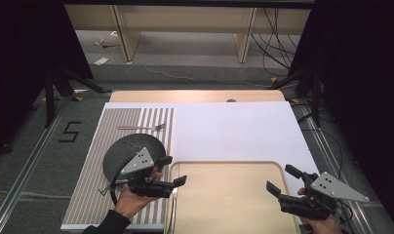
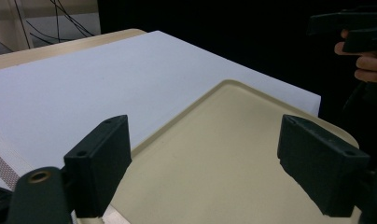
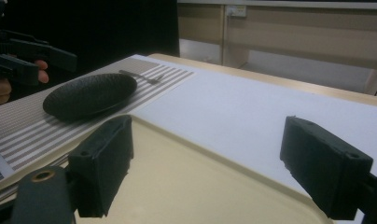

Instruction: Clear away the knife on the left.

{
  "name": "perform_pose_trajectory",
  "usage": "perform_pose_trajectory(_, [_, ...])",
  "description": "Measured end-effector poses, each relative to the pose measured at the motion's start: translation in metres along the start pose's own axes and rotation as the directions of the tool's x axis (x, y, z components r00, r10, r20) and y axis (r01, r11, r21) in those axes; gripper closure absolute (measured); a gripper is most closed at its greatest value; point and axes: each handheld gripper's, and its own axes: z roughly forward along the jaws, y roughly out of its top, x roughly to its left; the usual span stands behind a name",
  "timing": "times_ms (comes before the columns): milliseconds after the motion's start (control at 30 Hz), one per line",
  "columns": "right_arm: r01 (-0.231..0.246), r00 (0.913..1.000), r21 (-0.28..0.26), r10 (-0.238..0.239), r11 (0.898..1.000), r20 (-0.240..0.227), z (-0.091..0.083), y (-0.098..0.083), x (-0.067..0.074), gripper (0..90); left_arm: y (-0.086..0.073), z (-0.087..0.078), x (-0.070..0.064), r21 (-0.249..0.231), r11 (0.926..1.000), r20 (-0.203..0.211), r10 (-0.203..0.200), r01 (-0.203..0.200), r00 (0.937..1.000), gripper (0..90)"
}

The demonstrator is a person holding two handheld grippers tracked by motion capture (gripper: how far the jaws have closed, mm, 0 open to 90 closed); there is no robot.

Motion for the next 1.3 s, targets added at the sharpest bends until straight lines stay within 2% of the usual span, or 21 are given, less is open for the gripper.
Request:
perform_pose_trajectory(367, [-0.001, 1.0, 0.001, 0.001, 1.0, -0.004, 0.0, 0.0, 0.0, 17.8, -0.004, -0.008, 0.002, -0.011, 0.9999, -0.014, -0.008, 0.008, 0.9999, 17.1])
perform_pose_trajectory(467, [0.0, 1.0, 0.002, 0.0, 1.0, -0.005, 0.0, 0.0, 0.0, 17.8, -0.004, -0.011, 0.003, -0.015, 0.9995, 0.0, -0.026, 0.026, 0.9997, 16.6])
perform_pose_trajectory(867, [-0.002, 1.0, 0.002, 0.002, 1.0, -0.007, 0.0, 0.0, 0.0, 17.7, -0.008, -0.018, 0.002, -0.009, 0.9998, -0.002, -0.018, 0.018, 0.9998, 16.4])
perform_pose_trajectory(1100, [0.0, 1.0, 0.001, 0.0, 1.0, -0.009, 0.0, 0.0, 0.0, 17.4, -0.011, -0.025, 0.004, -0.02, 0.9997, -0.027, -0.016, 0.015, 0.9995, 16.2])
perform_pose_trajectory(1300, [0.002, 0.9999, 0.006, -0.002, 1.0, -0.013, 0.0, 0.0, 0.001, 17.3, -0.013, -0.03, 0.004, -0.019, 0.9998, -0.059, 0.004, -0.005, 0.9982, 16.2])
